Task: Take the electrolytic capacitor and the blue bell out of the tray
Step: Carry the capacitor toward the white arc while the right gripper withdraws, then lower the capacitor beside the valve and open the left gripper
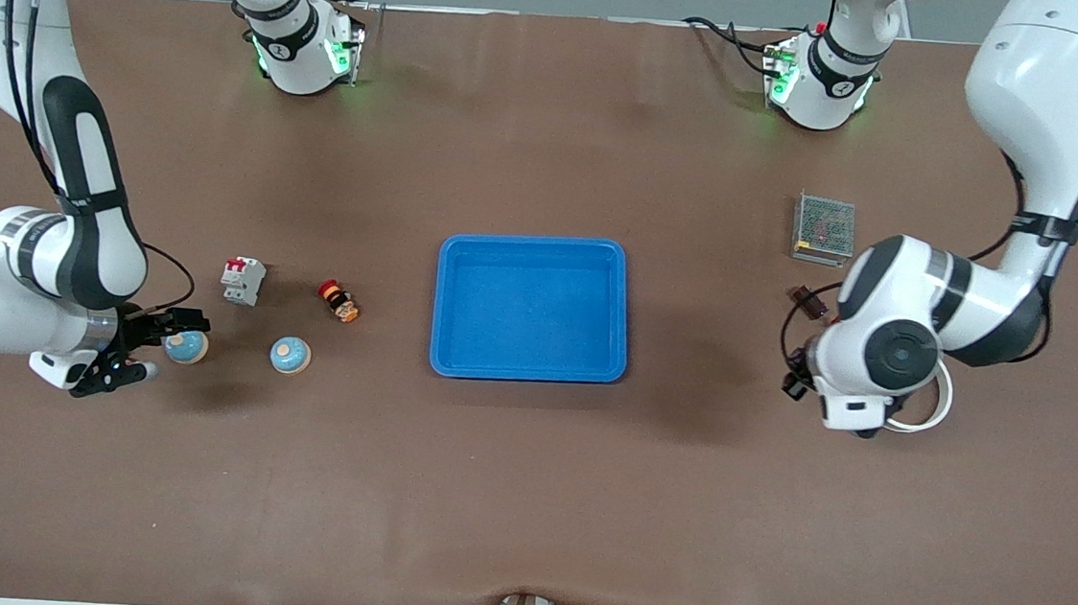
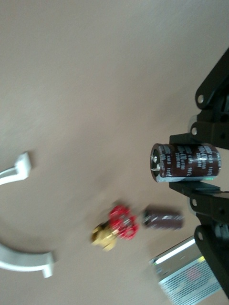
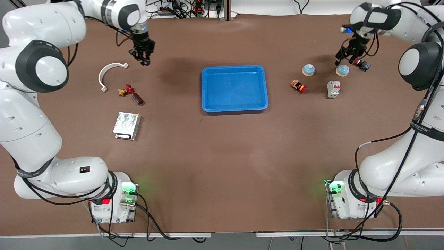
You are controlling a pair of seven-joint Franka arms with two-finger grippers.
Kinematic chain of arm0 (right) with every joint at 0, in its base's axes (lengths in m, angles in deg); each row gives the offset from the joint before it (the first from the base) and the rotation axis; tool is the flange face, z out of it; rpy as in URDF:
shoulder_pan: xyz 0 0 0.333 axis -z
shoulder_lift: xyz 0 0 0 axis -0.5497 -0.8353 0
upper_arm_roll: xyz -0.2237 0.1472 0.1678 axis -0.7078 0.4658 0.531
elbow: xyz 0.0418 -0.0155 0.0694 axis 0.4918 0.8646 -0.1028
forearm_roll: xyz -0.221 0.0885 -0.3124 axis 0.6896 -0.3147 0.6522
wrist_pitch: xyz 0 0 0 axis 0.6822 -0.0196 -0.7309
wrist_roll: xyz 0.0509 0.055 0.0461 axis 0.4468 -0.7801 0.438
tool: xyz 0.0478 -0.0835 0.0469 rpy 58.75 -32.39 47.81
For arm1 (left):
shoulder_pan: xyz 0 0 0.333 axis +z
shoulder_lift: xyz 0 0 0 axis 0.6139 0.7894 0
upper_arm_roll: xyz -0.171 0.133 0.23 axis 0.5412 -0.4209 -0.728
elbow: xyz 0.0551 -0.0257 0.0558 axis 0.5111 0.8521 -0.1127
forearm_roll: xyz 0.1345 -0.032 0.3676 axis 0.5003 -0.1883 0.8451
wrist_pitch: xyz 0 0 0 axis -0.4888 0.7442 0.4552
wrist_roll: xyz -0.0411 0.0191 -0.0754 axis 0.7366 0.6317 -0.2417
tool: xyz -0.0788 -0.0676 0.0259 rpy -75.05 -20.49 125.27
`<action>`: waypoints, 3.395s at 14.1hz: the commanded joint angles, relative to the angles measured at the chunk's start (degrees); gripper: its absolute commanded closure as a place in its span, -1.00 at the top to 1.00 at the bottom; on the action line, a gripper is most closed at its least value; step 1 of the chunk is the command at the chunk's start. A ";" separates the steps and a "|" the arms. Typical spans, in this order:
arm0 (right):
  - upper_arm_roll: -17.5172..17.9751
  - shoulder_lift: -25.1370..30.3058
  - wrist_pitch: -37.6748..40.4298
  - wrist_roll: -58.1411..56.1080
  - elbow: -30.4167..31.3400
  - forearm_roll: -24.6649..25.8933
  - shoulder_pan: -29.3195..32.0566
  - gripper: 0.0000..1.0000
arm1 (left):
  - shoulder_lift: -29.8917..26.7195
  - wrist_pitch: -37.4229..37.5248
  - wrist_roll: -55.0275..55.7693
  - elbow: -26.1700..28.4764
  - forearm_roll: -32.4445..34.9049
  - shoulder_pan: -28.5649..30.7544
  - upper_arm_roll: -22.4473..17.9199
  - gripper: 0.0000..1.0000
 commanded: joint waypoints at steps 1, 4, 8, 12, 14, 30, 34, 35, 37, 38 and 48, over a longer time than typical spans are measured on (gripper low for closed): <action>0.04 0.06 3.53 4.78 -5.62 -0.02 -2.23 1.00 | -0.84 -0.71 -4.36 3.76 4.05 4.36 0.68 -1.00; -0.04 -0.73 7.55 6.88 -11.33 0.33 -3.64 1.00 | 0.65 -2.20 -10.78 5.34 7.48 8.58 0.68 -1.00; -0.48 -1.79 16.79 10.32 -20.21 1.47 -3.73 1.00 | 2.14 -6.59 -11.32 7.63 11.87 10.34 0.59 -1.00; -0.74 -1.35 21.71 10.32 -24.17 2.26 -3.03 1.00 | 4.34 -10.37 -11.41 7.63 11.97 11.41 0.41 -1.00; -2.14 -0.48 25.92 10.32 -27.07 4.01 -3.63 1.00 | 5.13 -11.87 -11.41 7.54 11.97 12.19 0.41 -1.00; 2.94 31.96 19.96 29.91 -3.18 6.92 -4.34 1.00 | 5.22 -14.34 -12.38 4.56 11.62 12.02 2.16 1.00; 3.03 33.72 21.55 30.01 -3.35 6.84 -4.43 1.00 | 2.60 -14.16 -19.03 4.12 11.53 12.02 2.87 1.00; 3.03 33.81 21.81 30.10 -3.35 6.84 -4.34 1.00 | 1.37 -13.64 -21.58 4.03 11.36 12.20 2.96 1.00; 3.03 33.81 24.61 30.18 -3.70 6.40 -4.26 1.00 | -1.01 -13.11 -26.59 4.03 11.09 12.20 3.05 1.00; 2.95 33.81 25.84 30.01 -3.70 6.22 -4.08 1.00 | -2.24 -13.11 -28.44 3.85 10.83 12.20 3.14 1.00; 2.77 34.78 28.14 28.87 -3.88 6.40 -3.82 1.00 | -4.09 -2.05 -35.66 -7.30 10.65 12.20 8.93 1.00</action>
